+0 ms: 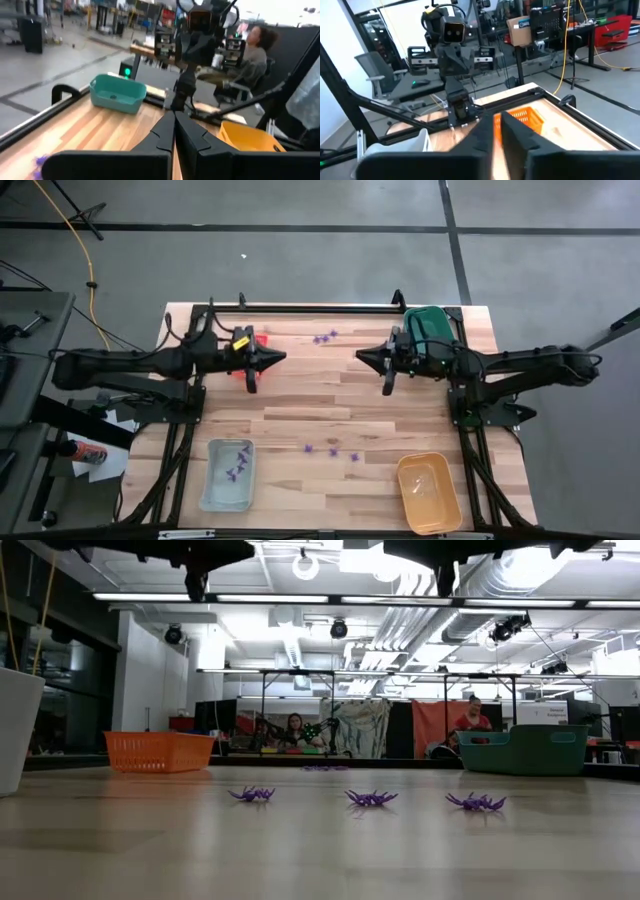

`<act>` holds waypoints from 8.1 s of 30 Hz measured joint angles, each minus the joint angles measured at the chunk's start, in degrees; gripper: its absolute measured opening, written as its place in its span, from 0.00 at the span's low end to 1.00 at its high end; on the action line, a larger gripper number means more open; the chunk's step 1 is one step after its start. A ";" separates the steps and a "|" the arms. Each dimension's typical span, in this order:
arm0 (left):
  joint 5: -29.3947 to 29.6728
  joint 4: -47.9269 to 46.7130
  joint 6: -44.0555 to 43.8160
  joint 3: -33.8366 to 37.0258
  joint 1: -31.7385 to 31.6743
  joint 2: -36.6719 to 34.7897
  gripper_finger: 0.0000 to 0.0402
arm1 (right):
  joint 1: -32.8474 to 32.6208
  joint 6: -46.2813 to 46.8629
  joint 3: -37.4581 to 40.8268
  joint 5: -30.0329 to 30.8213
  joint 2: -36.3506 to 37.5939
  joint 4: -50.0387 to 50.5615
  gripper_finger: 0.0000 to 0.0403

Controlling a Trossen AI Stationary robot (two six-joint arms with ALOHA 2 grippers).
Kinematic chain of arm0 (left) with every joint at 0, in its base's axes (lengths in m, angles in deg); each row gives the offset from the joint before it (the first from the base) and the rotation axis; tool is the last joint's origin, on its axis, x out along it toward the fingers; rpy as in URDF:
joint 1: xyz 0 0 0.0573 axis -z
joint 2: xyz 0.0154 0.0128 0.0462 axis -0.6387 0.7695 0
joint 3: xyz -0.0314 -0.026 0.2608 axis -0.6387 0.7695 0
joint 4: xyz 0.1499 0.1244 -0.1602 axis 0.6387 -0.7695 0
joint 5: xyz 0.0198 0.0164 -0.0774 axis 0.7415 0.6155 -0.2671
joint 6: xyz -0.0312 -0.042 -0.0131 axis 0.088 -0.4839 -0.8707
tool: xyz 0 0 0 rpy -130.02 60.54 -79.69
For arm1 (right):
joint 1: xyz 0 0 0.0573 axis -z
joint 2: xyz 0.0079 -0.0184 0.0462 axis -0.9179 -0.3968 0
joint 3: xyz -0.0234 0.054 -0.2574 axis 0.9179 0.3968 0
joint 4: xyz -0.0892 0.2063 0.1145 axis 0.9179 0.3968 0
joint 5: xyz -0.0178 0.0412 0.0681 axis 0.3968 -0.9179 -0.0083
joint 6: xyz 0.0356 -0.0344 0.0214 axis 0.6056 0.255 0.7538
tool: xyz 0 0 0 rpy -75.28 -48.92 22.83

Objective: Sort Halloween decoration
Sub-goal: Put the violet spider toy into the yellow bin

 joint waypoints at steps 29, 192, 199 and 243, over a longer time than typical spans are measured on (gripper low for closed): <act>2.66 3.86 4.66 3.99 1.37 0.45 0.00 | 7.27 -8.76 0.23 -14.67 -0.27 3.72 0.01; 8.99 -17.95 -1.02 3.97 -4.03 -3.34 0.26 | -12.90 44.83 10.37 -19.81 12.60 17.86 0.00; 9.15 -18.03 -1.02 3.97 -4.03 -2.91 0.26 | -30.57 53.10 4.46 -26.01 6.78 22.50 0.00; 9.22 -18.59 -1.48 3.93 -4.03 -2.90 0.26 | -44.44 76.79 3.00 -42.03 -17.40 8.48 0.44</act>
